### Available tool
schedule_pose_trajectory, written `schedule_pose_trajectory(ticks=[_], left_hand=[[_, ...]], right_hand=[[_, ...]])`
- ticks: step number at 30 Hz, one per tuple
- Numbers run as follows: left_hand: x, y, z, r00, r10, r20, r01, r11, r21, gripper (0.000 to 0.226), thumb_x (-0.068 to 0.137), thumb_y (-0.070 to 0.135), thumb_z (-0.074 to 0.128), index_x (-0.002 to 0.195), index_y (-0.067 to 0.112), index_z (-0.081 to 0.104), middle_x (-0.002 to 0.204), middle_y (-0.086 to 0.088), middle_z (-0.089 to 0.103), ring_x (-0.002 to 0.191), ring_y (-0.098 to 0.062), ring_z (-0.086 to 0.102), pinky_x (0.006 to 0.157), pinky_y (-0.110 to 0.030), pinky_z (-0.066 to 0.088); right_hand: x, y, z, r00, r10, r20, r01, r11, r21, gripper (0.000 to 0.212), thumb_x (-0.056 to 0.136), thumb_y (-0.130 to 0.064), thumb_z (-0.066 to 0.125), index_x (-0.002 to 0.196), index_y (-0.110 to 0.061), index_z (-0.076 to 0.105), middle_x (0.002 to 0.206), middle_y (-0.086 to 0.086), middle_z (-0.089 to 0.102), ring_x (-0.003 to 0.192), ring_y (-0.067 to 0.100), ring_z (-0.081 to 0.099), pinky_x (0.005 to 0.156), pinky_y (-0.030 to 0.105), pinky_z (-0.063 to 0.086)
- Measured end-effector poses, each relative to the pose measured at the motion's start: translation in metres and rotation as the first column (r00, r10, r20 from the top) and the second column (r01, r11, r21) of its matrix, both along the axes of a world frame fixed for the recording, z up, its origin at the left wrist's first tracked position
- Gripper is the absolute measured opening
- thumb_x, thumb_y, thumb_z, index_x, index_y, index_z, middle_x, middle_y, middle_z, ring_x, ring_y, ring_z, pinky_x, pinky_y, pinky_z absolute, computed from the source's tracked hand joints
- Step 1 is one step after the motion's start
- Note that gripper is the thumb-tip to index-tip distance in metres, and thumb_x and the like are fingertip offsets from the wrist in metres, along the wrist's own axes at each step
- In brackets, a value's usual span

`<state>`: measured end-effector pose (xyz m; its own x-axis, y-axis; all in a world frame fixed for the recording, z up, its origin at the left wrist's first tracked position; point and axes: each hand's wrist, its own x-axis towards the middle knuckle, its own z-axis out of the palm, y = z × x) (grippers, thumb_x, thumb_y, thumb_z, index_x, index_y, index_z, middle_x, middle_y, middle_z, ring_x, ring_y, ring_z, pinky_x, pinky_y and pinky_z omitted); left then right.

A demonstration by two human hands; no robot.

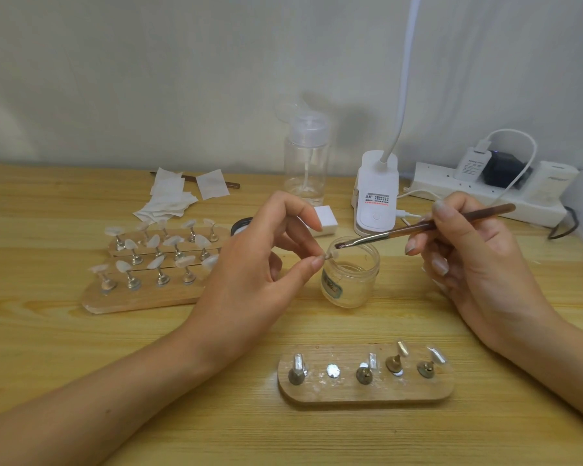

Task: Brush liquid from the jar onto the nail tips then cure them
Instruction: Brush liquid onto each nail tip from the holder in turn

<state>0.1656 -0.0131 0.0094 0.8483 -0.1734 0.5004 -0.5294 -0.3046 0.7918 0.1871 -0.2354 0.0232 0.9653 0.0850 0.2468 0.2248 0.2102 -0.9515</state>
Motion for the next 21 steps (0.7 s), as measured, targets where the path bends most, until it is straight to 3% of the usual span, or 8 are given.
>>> schedule_pose_trajectory(ticks=[5,11,14,18,21], left_hand=[[-0.0003,-0.0005,0.0005,1.000,-0.003,0.005,0.003,1.000,0.004,0.026,0.087,0.019,0.066,0.103,0.033,0.052,0.089,0.011,0.068,0.095,-0.017,0.068,0.060,-0.037,0.046],[-0.0006,0.0001,0.0002,1.000,-0.005,0.008,0.005,1.000,0.008,0.025,0.087,0.020,0.066,0.103,0.033,0.052,0.089,0.010,0.069,0.095,-0.017,0.068,0.060,-0.037,0.045],[-0.0008,0.0000,0.0001,1.000,-0.007,0.011,0.007,1.000,0.009,0.026,0.087,0.020,0.066,0.103,0.034,0.051,0.089,0.010,0.069,0.095,-0.016,0.068,0.059,-0.035,0.045],[-0.0008,-0.0003,0.0003,1.000,-0.008,0.011,0.008,1.000,0.019,0.025,0.087,0.019,0.066,0.103,0.033,0.052,0.089,0.011,0.068,0.094,-0.015,0.067,0.059,-0.031,0.044],[-0.0012,-0.0002,-0.0001,1.000,-0.010,0.009,0.010,1.000,0.010,0.025,0.087,0.019,0.065,0.103,0.034,0.052,0.088,0.011,0.068,0.096,-0.016,0.068,0.059,-0.031,0.044]], right_hand=[[0.0021,-0.0004,-0.0026,0.999,-0.044,-0.030,0.043,0.998,-0.043,0.022,0.082,-0.035,0.061,0.074,-0.019,0.047,0.062,0.004,0.065,0.043,0.006,0.037,0.037,0.014,0.023],[0.0017,-0.0009,-0.0027,1.000,0.020,0.007,-0.020,0.999,-0.029,0.020,0.080,-0.038,0.063,0.067,-0.026,0.054,0.066,0.006,0.067,0.044,0.007,0.040,0.039,0.014,0.028],[0.0038,-0.0014,-0.0040,1.000,-0.017,-0.020,0.016,0.999,-0.047,0.021,0.080,-0.037,0.062,0.073,-0.021,0.050,0.064,0.005,0.066,0.043,0.006,0.039,0.038,0.014,0.025],[0.0032,-0.0027,-0.0039,1.000,0.006,0.019,-0.006,1.000,0.014,0.019,0.082,-0.033,0.061,0.069,-0.023,0.053,0.064,0.006,0.066,0.043,0.006,0.041,0.040,0.013,0.032],[0.0030,-0.0021,-0.0050,0.999,0.018,0.031,-0.017,0.999,-0.037,0.021,0.083,-0.034,0.061,0.074,-0.018,0.050,0.065,0.007,0.067,0.043,0.008,0.041,0.042,0.015,0.030]])
